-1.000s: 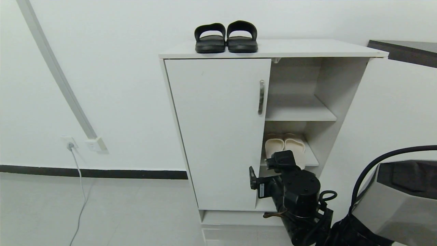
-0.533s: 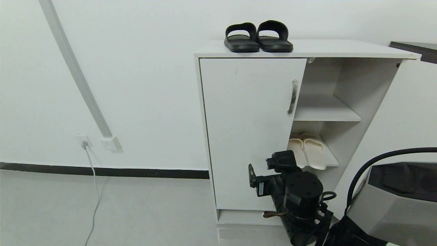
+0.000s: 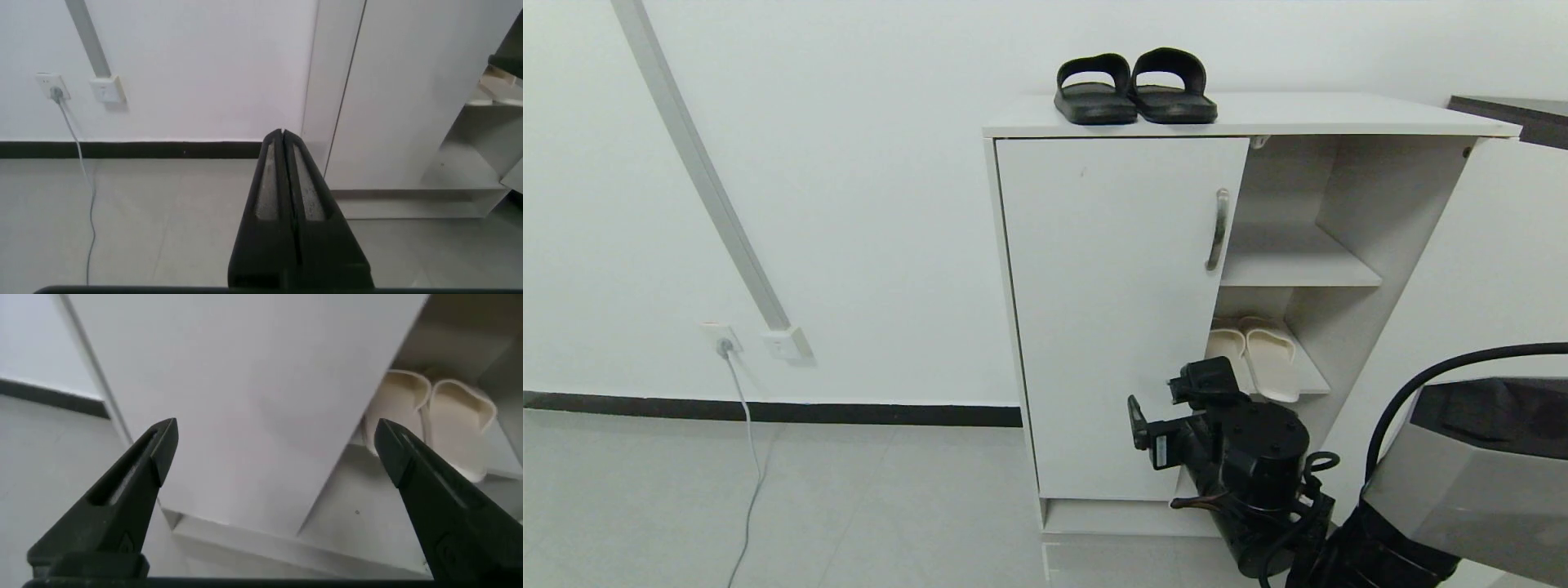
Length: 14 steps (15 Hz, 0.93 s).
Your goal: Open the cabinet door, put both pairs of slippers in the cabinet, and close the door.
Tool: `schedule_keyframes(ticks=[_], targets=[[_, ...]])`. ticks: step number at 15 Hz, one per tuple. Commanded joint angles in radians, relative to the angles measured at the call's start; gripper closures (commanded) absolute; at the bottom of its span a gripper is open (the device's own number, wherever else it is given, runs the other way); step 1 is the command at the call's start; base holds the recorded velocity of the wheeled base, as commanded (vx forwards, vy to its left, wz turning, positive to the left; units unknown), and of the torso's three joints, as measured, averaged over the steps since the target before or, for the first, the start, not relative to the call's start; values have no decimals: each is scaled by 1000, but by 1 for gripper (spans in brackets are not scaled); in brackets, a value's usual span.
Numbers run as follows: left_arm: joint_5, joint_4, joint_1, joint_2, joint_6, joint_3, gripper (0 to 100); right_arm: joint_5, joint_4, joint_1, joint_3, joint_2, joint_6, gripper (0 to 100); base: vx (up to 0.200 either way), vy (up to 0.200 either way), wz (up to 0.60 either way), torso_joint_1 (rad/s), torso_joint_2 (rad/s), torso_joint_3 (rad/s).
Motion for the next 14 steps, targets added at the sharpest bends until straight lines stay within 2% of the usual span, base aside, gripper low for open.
schedule_keyframes(ticks=[1, 3, 9, 14], targets=[[0, 0, 0, 0, 0, 0, 100, -1, -36, -4, 3, 3, 1, 0, 0, 0, 0, 0, 0, 0], [0, 0, 0, 0, 1, 0, 100, 5, -117, 2, 14, 38, -15, 0, 0, 0, 0, 0, 0, 0], [0, 0, 0, 0, 0, 0, 100, 8, -117, 2, 9, 38, -16, 0, 0, 0, 0, 0, 0, 0], [0, 0, -1, 0, 0, 0, 100, 8, -117, 2, 11, 38, -16, 0, 0, 0, 0, 40, -336, -292]])
